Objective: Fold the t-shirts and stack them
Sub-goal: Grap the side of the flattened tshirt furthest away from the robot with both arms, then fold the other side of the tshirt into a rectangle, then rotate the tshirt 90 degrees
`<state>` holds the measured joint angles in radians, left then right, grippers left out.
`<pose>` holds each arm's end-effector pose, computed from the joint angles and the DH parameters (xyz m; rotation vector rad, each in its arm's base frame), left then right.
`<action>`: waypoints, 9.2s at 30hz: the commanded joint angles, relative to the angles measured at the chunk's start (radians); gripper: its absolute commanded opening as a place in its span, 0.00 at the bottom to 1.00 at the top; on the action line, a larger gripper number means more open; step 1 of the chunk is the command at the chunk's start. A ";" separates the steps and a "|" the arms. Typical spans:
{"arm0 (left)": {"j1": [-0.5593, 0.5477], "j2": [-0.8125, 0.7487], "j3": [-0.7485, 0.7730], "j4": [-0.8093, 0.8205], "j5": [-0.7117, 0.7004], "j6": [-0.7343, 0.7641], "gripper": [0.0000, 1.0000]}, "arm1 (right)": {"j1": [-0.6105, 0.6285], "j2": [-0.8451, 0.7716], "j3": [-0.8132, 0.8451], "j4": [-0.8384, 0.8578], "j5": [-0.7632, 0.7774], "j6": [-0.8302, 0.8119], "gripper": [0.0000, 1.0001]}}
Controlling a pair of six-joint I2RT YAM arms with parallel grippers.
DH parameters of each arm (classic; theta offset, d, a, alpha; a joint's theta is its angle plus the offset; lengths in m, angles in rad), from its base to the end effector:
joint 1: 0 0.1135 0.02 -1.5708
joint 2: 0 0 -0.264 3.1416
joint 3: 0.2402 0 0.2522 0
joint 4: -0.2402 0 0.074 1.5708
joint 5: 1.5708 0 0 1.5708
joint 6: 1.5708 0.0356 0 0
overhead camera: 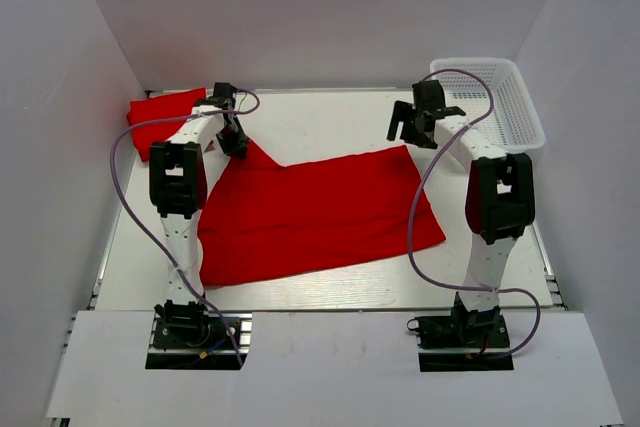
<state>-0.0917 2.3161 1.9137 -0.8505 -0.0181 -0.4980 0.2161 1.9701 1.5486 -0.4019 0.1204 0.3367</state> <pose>0.4802 -0.0435 0.1627 -0.5750 2.7712 -0.1073 0.4356 0.0912 0.2311 0.2003 2.3812 0.1171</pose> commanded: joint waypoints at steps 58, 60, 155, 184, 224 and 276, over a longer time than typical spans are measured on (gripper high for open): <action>-0.002 -0.210 -0.150 0.149 0.127 0.042 0.00 | -0.003 0.248 0.235 -0.037 0.025 0.048 0.90; -0.002 -0.230 -0.163 0.149 0.127 0.042 0.00 | -0.001 0.247 0.214 -0.044 0.025 0.050 0.90; -0.186 -1.092 -1.133 -0.137 0.479 0.035 0.00 | 0.040 -0.468 -0.593 0.328 0.041 -0.197 0.00; -0.203 -0.764 -0.812 -0.056 0.228 0.012 0.95 | 0.052 -0.631 -0.678 0.268 -0.041 -0.149 0.90; -0.235 0.640 0.596 0.800 0.584 -0.436 1.00 | 0.586 -0.267 -0.498 -0.305 -0.624 -0.539 0.90; -0.192 -0.931 -0.858 0.147 0.167 -0.008 1.00 | 0.341 0.613 0.654 0.089 -0.039 0.143 0.90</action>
<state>-0.2787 1.3968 1.0534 -0.6243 0.1020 -0.5133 0.5816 2.5267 2.1727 -0.3595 0.1371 0.3840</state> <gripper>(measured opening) 0.997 0.905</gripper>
